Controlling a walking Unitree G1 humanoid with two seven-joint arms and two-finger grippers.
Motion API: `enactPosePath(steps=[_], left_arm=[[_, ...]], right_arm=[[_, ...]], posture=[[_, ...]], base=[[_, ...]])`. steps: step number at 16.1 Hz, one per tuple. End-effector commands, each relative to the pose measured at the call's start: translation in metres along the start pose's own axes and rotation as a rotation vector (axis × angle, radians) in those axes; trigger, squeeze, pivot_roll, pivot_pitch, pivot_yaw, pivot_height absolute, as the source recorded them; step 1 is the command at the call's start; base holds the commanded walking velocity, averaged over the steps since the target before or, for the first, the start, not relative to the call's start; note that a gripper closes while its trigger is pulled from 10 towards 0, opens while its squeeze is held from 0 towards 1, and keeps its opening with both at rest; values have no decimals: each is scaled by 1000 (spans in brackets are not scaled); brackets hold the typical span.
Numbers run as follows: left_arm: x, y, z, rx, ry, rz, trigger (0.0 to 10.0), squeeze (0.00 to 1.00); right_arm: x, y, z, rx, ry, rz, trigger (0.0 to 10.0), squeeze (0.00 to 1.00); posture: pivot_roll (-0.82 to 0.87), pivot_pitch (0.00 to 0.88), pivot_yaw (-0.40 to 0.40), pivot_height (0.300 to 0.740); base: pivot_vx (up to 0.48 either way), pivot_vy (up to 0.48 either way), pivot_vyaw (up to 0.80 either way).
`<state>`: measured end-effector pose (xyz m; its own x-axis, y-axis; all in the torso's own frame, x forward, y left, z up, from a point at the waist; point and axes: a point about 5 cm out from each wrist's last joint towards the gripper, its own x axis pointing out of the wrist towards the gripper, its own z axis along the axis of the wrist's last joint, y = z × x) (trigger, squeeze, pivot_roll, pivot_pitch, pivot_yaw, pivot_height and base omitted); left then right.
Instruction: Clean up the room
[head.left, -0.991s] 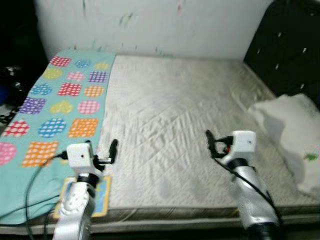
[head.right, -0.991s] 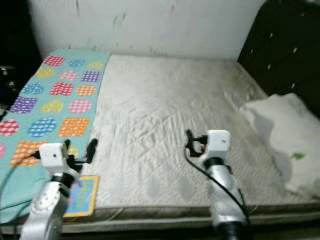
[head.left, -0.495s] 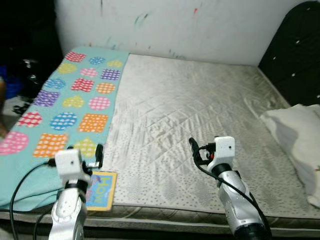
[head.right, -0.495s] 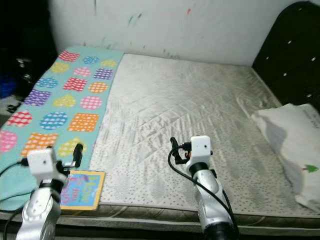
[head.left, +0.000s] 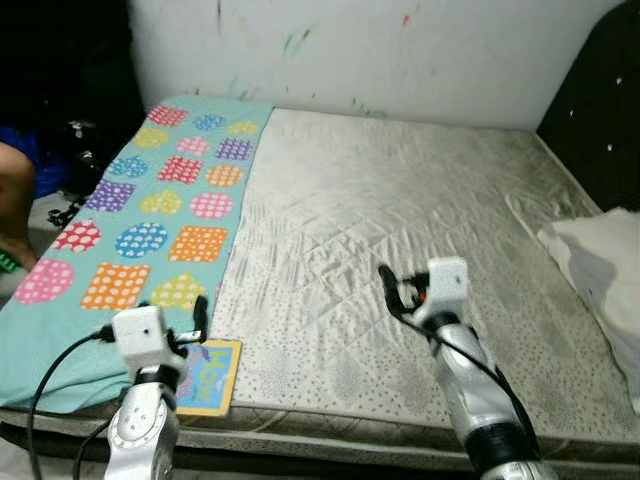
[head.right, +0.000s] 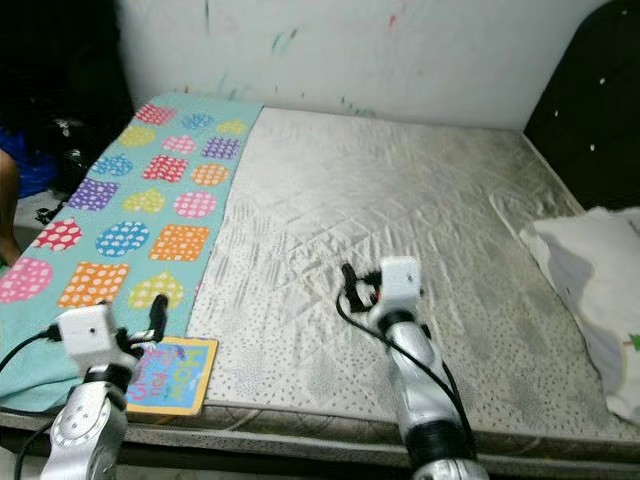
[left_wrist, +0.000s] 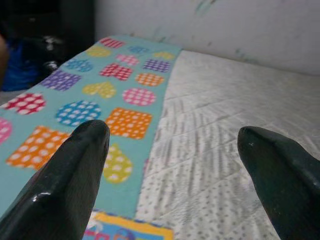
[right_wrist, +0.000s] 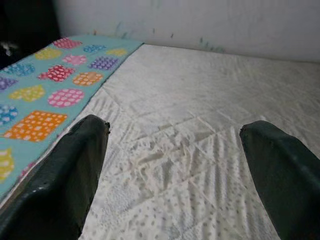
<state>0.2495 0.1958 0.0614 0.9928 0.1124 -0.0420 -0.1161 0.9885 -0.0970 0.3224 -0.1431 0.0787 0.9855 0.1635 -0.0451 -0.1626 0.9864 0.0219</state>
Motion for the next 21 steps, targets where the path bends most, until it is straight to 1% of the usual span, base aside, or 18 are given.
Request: enactPosePath(steps=[1,3,4,7,10,11,13,15,17,19,21], left_arm=[[-1,0,4,4,-4,-14,10000,0],[-6,4,3,-9,5,-6,10000,0],[-10,4,1,-14,12,-6,10000,0],[-10,4,3,-28,18,-6,10000,0],[-7,4,7,-30,8,-10,10000,0],[-5,2,12,-31,-4,-17,10000,0],[-5,-1,17,-34,-16,-22,10000,0],[-9,2,17,-39,-12,-10,10000,0],[-11,4,16,-40,-7,-5,10000,0],[-11,5,17,-37,-4,1,10000,0],[-10,3,17,-36,-3,-4,10000,0]], right_arm=[[-1,-4,4,-18,-18,-8,10000,0],[-4,-8,5,-9,-21,-18,10000,0],[-7,-13,4,-4,-15,-30,10000,0],[-14,-18,-2,-14,7,-42,10000,0],[-14,-12,0,-10,6,-26,10000,0],[-11,-11,5,-17,-5,-20,10000,0],[-9,-14,7,-27,-6,-22,10000,0],[-10,-18,6,-38,7,-24,10000,0],[-11,-19,6,-43,11,-20,10000,0],[-10,-16,7,-47,12,-10,10000,0],[-8,-14,9,-59,6,5,10000,0]], posture=[[35,0,-76,740],[26,0,-80,740],[22,18,-82,740],[16,40,-87,740],[15,40,-86,740],[23,58,-92,740],[29,82,-102,740],[30,92,-109,740],[30,92,-112,740],[30,92,-112,740],[30,95,-118,740]], base=[[0,0,-800],[0,0,-644],[0,0,-444],[0,0,0],[0,343,0],[0,379,0],[0,382,0],[0,379,0],[0,381,0],[0,382,0],[0,382,0]])
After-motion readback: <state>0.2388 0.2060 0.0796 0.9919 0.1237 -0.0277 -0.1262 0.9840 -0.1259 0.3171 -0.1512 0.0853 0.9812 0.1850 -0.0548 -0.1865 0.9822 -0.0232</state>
